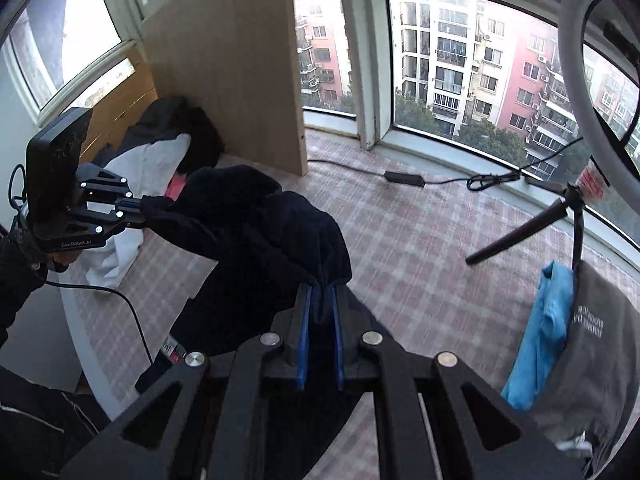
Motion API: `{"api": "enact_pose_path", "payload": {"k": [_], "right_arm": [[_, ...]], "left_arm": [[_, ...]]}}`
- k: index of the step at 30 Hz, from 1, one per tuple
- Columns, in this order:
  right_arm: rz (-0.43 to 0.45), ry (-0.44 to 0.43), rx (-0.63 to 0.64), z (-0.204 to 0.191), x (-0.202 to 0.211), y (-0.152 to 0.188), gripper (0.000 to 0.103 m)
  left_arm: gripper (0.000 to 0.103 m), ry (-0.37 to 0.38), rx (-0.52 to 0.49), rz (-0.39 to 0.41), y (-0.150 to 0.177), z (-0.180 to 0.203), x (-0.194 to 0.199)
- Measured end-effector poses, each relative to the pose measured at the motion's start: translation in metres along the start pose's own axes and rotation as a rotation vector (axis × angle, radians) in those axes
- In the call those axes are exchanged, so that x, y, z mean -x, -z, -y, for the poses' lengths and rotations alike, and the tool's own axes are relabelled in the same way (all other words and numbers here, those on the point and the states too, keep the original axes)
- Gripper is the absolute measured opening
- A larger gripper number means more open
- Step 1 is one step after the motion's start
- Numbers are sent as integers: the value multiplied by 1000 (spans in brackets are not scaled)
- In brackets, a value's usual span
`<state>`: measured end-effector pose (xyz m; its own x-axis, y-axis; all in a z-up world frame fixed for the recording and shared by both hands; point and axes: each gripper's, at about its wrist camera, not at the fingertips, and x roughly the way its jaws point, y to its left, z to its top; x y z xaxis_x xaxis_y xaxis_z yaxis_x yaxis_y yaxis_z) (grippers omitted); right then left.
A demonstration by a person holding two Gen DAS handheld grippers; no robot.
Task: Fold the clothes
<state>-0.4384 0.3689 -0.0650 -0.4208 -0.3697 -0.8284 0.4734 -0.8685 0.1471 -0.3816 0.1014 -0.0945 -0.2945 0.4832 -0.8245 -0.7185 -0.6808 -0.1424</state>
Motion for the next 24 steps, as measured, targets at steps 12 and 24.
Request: {"api": "enact_pose_path", "payload": {"k": [12,24], "right_arm": [[-106,29,-71,-46,-18,165,10],[-79,4,-71,-52,-3,192,10]], "left_arm": [[5,74,72,-144,131,59,-30],[11,109,69,-96,157,79,-16]]}}
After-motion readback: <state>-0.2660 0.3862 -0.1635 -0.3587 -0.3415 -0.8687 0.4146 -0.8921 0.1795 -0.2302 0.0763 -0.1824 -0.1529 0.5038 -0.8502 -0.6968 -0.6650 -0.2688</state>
